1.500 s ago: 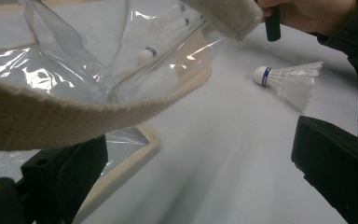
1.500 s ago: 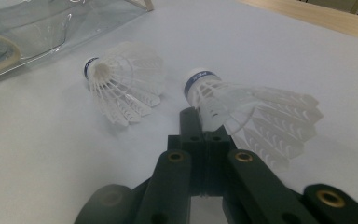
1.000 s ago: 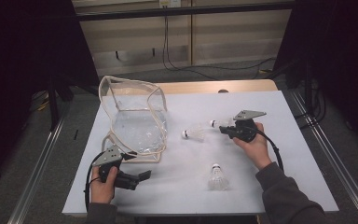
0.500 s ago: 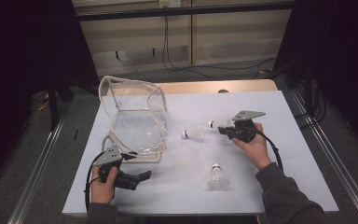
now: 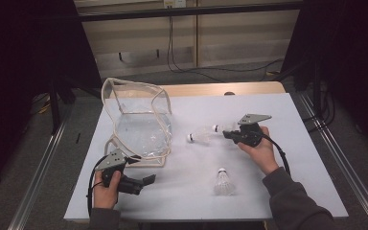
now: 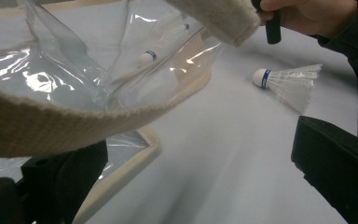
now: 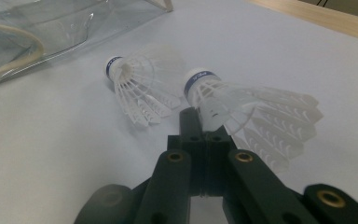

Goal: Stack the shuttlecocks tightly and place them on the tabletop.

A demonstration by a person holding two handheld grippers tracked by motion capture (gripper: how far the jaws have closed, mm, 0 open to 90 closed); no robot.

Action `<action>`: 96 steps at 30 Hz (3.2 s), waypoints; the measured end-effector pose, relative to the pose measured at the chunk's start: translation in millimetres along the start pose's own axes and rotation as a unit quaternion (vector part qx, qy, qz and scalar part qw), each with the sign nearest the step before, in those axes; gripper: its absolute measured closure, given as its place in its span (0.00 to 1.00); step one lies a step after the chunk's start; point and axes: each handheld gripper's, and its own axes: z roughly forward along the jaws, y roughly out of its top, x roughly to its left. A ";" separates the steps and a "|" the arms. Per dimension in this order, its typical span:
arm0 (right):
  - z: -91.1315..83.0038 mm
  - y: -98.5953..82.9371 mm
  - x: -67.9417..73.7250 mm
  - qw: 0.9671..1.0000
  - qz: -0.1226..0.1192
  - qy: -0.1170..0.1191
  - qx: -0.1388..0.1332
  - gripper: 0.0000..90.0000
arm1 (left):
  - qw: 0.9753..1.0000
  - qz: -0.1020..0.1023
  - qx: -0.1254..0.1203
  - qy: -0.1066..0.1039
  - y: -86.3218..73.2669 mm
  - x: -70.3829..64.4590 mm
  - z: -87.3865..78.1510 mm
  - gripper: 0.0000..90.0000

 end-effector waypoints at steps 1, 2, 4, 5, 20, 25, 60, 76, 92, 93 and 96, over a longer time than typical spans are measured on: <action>0.2 0.1 0.3 1.000 -0.001 0.002 -0.001 1.00 | 1.000 0.000 0.000 0.000 0.0 0.1 0.0 0.04; 0.2 0.2 0.5 1.000 -0.002 0.003 -0.001 1.00 | 1.000 0.001 0.000 0.000 0.0 0.1 0.1 0.04; 0.1 0.4 1.1 1.000 0.000 0.006 -0.001 1.00 | 1.000 0.000 0.001 0.000 -0.1 0.1 0.0 0.04; 0.2 0.5 1.3 1.000 0.001 0.008 -0.002 1.00 | 1.000 0.000 0.001 0.000 0.0 0.2 -0.1 0.04; 2.6 1.0 5.6 1.000 -0.006 0.017 0.001 1.00 | 1.000 0.001 -0.001 0.001 -0.1 0.3 -0.8 0.04; 3.0 1.4 6.8 1.000 -0.008 0.021 0.001 1.00 | 1.000 0.001 -0.001 0.001 0.0 0.5 -0.7 0.04; 10.8 0.3 14.0 0.999 -0.020 0.036 0.008 1.00 | 1.000 0.001 0.001 0.001 -0.3 0.0 0.2 0.04; 13.2 0.4 16.5 0.999 -0.024 0.041 0.010 1.00 | 1.000 0.002 0.002 0.001 -0.2 0.2 0.1 0.04; 16.4 0.0 19.0 0.999 -0.028 0.044 0.013 0.99 | 1.000 0.003 0.002 0.001 -0.1 0.2 0.2 0.04; 16.4 0.0 19.1 0.999 -0.028 0.043 0.013 0.99 | 1.000 0.002 0.002 0.001 -0.2 0.2 0.2 0.04; 16.9 0.1 19.5 0.999 -0.027 0.044 0.014 0.99 | 1.000 0.002 0.002 0.001 -0.2 0.2 0.3 0.04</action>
